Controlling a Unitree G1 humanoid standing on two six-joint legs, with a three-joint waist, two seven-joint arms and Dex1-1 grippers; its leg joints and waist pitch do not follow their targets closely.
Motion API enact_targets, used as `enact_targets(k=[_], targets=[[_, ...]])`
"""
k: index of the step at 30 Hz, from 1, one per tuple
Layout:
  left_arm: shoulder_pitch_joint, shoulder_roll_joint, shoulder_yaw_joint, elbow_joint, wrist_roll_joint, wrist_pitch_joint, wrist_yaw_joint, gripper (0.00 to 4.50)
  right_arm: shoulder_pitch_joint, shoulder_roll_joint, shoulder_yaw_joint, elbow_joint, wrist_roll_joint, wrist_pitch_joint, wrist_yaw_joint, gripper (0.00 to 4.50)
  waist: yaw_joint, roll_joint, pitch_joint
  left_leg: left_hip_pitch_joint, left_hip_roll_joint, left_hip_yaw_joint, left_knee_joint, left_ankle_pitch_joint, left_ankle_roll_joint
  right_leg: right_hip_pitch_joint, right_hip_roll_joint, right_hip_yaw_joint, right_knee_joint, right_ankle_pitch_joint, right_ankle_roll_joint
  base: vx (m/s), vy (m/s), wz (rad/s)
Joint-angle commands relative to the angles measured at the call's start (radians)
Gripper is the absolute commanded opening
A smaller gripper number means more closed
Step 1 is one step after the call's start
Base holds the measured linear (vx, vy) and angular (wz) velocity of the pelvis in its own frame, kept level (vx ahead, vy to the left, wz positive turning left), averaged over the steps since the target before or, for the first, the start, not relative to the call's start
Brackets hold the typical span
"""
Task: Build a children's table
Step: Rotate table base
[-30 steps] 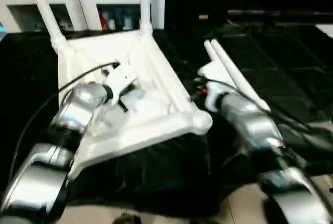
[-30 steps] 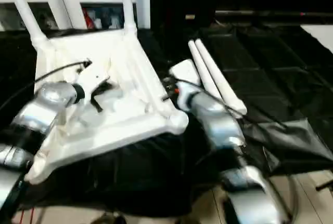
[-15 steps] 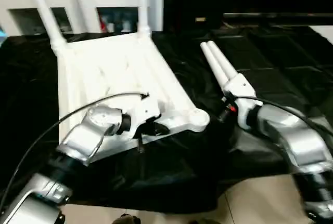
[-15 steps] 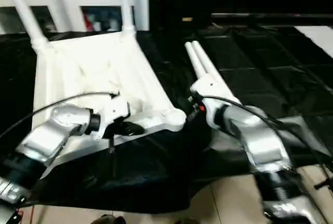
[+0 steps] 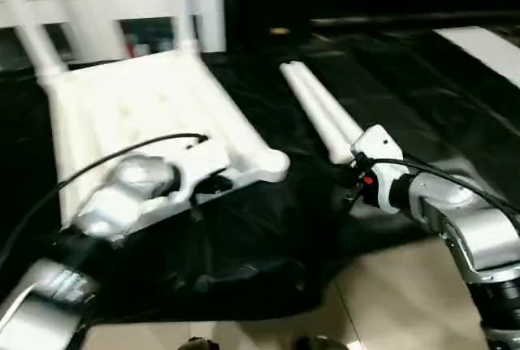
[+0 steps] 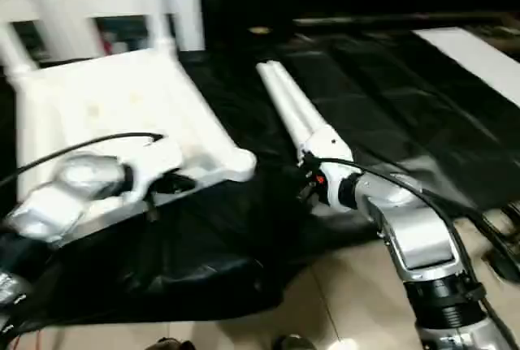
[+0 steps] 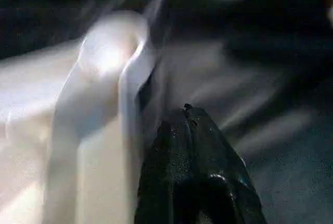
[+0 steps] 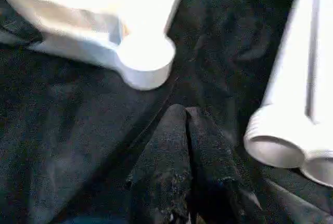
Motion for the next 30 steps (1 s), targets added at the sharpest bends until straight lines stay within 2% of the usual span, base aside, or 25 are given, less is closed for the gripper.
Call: enact_targets(k=[1, 2, 3, 4, 5, 6, 7, 8, 9, 12, 13, 14, 15, 16, 18, 19, 20, 21, 23, 25, 26, 27, 28, 29, 30], targets=[[0.001, -0.040, 0.093, -0.063, -0.055, 0.063, 0.102, 0.21, -0.017, 0.037, -0.052, -0.020, 0.011, 0.033, -0.070, 0.19, 0.044, -0.005, -0.051, 0.003, 0.054, 0.019, -0.179, -0.781, -0.153, 0.040, 0.002, 0.046, 0.009, -0.539, -0.039, -0.062, -0.064, 0.09], [-0.001, -0.078, 0.143, -0.071, -0.061, 0.066, 0.185, 0.34, -0.014, 0.066, -0.080, -0.026, 0.018, 0.041, -0.106, 0.30, 0.010, -0.060, -0.021, 0.184, -0.057, -0.016, 0.207, -0.377, -0.085, -0.197, -0.106, 0.034, -0.282, -1.049, 0.014, 0.000, -0.086, 0.07], [0.000, -0.122, 0.199, -0.082, -0.072, 0.080, 0.267, 0.34, -0.008, 0.101, -0.111, -0.038, 0.026, 0.051, -0.147, 0.30, 0.011, -0.017, -0.033, 0.123, -0.072, -0.074, 0.198, -0.209, -0.043, -0.131, -0.119, 0.095, -0.248, -1.076, 0.006, 0.087, -0.009, -0.24], [0.005, -0.153, 0.239, -0.093, -0.078, 0.083, 0.325, 0.42, -0.001, 0.125, -0.132, -0.049, 0.030, 0.056, -0.176, 0.40, 0.036, -0.038, -0.057, -0.016, -0.051, -0.092, 0.111, -0.174, -0.031, 0.068, -0.134, 0.121, -0.150, -0.872, 0.008, 0.087, -0.009, -0.24], [0.028, -0.185, 0.274, -0.131, -0.072, 0.070, 0.386, 0.49, 0.013, 0.142, -0.141, -0.066, 0.021, 0.048, -0.211, 0.47, 0.053, -0.001, -0.064, 0.056, 0.007, -0.084, 0.011, -0.203, -0.034, 0.030, -0.077, 0.091, -0.126, -0.560, -0.052, 0.000, 0.000, 0.00], [0.047, -0.208, 0.298, -0.162, -0.068, 0.062, 0.427, 0.58, 0.025, 0.152, -0.144, -0.079, 0.011, 0.038, -0.236, 0.56, 0.021, 0.000, -0.078, 0.073, 0.032, -0.080, -0.027, -0.227, -0.024, 0.023, -0.011, 0.068, -0.075, -0.226, -0.118, -0.082, -0.055, 0.34], [0.086, -0.259, 0.339, -0.217, -0.048, 0.080, 0.517, 0.67, 0.043, 0.176, -0.156, -0.098, -0.003, 0.013, -0.283, 0.60, 0.018, 0.010, -0.074, 0.069, 0.038, -0.072, -0.039, -0.254, -0.022, 0.026, -0.010, 0.063, -0.076, -0.139, -0.150, -0.082, -0.055, 0.34], [0.137, -0.332, 0.397, -0.276, -0.058, 0.070, 0.619, 0.72, 0.063, 0.213, -0.180, -0.117, -0.031, -0.031, -0.361, 0.62, -0.003, 0.002, -0.060, 0.054, 0.039, -0.060, -0.052, -0.374, -0.017, 0.036, -0.017, 0.055, -0.097, -0.169, -0.170, -0.061, -0.012, 0.11], [0.195, -0.375, 0.425, -0.335, -0.028, 0.094, 0.715, 0.72, 0.085, 0.228, -0.195, -0.138, -0.036, -0.054, -0.390, 0.62, -0.017, -0.007, -0.048, 0.076, 0.019, -0.049, -0.036, -0.497, -0.011, 0.016, -0.012, 0.030, -0.141, -0.431, -0.100, 0.000, 0.000, 0.00], [0.228, -0.378, 0.417, -0.358, 0.018, 0.121, 0.757, 0.72, 0.099, 0.223, -0.182, -0.147, -0.039, -0.050, -0.379, 0.62, -0.051, 0.019, -0.044, 0.117, 0.014, -0.067, -0.020, -0.618, -0.008, -0.008, 0.004, -0.054, -0.210, -0.626, 0.066, -0.019, -0.007, -0.01], [0.241, -0.381, 0.415, -0.365, 0.034, 0.128, 0.773, 0.72, 0.104, 0.225, -0.177, -0.149, -0.045, -0.050, -0.383, 0.62, -0.060, 0.054, -0.034, 0.076, 0.109, -0.121, -0.113, -0.801, -0.022, 0.053, 0.021, -0.075, -0.123, -0.384, 0.080, -0.057, -0.020, -0.04], [0.254, -0.393, 0.422, -0.364, 0.052, 0.117, 0.809, 0.72, 0.104, 0.225, -0.155, -0.143, -0.064, -0.069, -0.391, 0.62, -0.020, 0.059, -0.032, -0.036, 0.086, -0.186, -0.183, -0.953, -0.034, 0.110, 0.017, -0.038, 0.046, -0.063, 0.005, -0.102, -0.038, 0.22], [0.265, -0.394, 0.418, -0.358, 0.086, 0.106, 0.846, 0.72, 0.099, 0.233, -0.138, -0.131, -0.079, -0.083, -0.403, 0.62, -0.059, 0.031, -0.052, 0.048, 0.089, -0.253, -0.153, -0.866, 0.009, 0.047, 0.014, 0.004, 0.057, -0.106, -0.029, -0.026, -0.123, 0.52], [0.270, -0.393, 0.415, -0.352, 0.107, 0.098, 0.870, 0.72, 0.094, 0.238, -0.127, -0.122, -0.088, -0.093, -0.411, 0.62, -0.068, 0.024, -0.067, 0.061, 0.087, -0.290, -0.137, -0.769, 0.021, 0.052, -0.004, 0.016, 0.031, -0.154, -0.080, -0.026, -0.123, 0.52], [0.274, -0.386, 0.408, -0.343, 0.123, 0.102, 0.879, 0.72, 0.089, 0.248, -0.121, -0.109, -0.088, -0.099, -0.415, 0.62, -0.080, 0.019, -0.093, -0.017, -0.015, -0.314, -0.103, -0.425, 0.076, 0.124, -0.009, 0.007, -0.037, -0.216, -0.320, -0.047, -0.168, 0.26], [0.288, -0.401, 0.410, -0.350, 0.131, 0.102, 0.909, 0.72, 0.086, 0.291, -0.121, -0.075, -0.067, -0.111, -0.439, 0.62, -0.057, 0.010, -0.098, -0.051, -0.064, -0.301, -0.057, -0.283, 0.080, 0.124, -0.014, -0.001, -0.062, -0.273, -0.438, -0.101, -0.168, 0.23], [0.295, -0.409, 0.417, -0.367, 0.122, 0.115, 0.916, 0.72, 0.091, 0.303, -0.094, -0.059, -0.070, -0.115, -0.439, 0.62, -0.052, -0.019, -0.115, -0.032, -0.044, -0.238, 0.016, -0.191, 0.061, 0.117, -0.037, 0.036, -0.106, -0.195, -0.531, -0.051, -0.231, 0.26], [0.297, -0.413, 0.421, -0.379, 0.116, 0.125, 0.922, 0.72, 0.093, 0.304, -0.073, -0.050, -0.075, -0.118, -0.437, 0.62, -0.007, -0.040, -0.104, -0.055, -0.098, -0.099, 0.182, -0.158, 0.038, 0.110, -0.069, 0.045, -0.163, -0.196, -0.554, 0.015, -0.244, 0.01], [0.300, -0.411, 0.420, -0.395, 0.105, 0.167, 0.919, 0.72, 0.104, 0.305, -0.045, -0.052, -0.077, -0.116, -0.424, 0.62, 0.015, -0.040, -0.085, -0.087, -0.071, -0.075, 0.193, -0.158, 0.042, 0.112, -0.083, 0.066, -0.136, -0.189, -0.418, 0.017, -0.214, -0.02], [0.306, -0.415, 0.423, -0.408, 0.098, 0.163, 0.919, 0.72, 0.111, 0.306, -0.028, -0.058, -0.081, -0.121, -0.412, 0.62, 0.038, -0.033, -0.089, -0.060, -0.022, -0.080, 0.070, -0.059, 0.131, 0.120, -0.072, 0.057, -0.128, -0.102, -0.071, 0.009, -0.163, 0.05], [0.307, -0.423, 0.428, -0.412, 0.090, 0.169, 0.921, 1.01, 0.112, 0.310, -0.029, -0.057, -0.078, -0.121, -0.411, 0.62, 0.049, 0.027, -0.119, -0.006, 0.112, -0.154, 0.003, 0.030, 0.199, 0.112, -0.077, 0.031, -0.086, 0.047, 0.056, 0.004, -0.116, -0.02], [0.309, -0.440, 0.442, -0.421, 0.063, 0.170, 0.919, 1.01, 0.109, 0.315, -0.025, -0.054, -0.077, -0.127, -0.411, 0.62, 0.022, 0.024, -0.125, 0.037, 0.195, -0.210, -0.008, 0.093, 0.286, 0.063, -0.063, 0.023, 0.002, 0.077, 0.076, 0.022, -0.078, -0.12], [0.309, -0.451, 0.449, -0.425, 0.052, 0.179, 0.924, 1.01, 0.107, 0.318, -0.021, -0.052, -0.075, -0.134, -0.406, 0.62, 0.009, 0.015, -0.115, 0.107, 0.231, -0.239, -0.024, 0.158, 0.391, -0.018, -0.077, 0.054, 0.056, -0.029, 0.077, 0.022, -0.078, -0.12], [0.309, -0.451, 0.450, -0.425, 0.052, 0.179, 0.924, 1.01, 0.107, 0.318, -0.021, -0.052, -0.075, -0.134, -0.406, 0.62, 0.009, -0.002, -0.102, 0.121, 0.161, -0.204, -0.020, 0.088, 0.400, -0.045, -0.056, 0.073, 0.067, -0.069, 0.033, 0.020, -0.067, 0.03], [0.312, -0.463, 0.452, -0.432, 0.048, 0.187, 0.935, 1.25, 0.100, 0.340, -0.040, -0.052, -0.026, -0.139, -0.379, 0.91, 0.016, -0.034, -0.072, 0.048, 0.051, -0.118, -0.030, -0.285, 0.285, 0.034, -0.049, 0.084, -0.029, -0.173, -0.046, 0.004, -0.074, 0.06]])
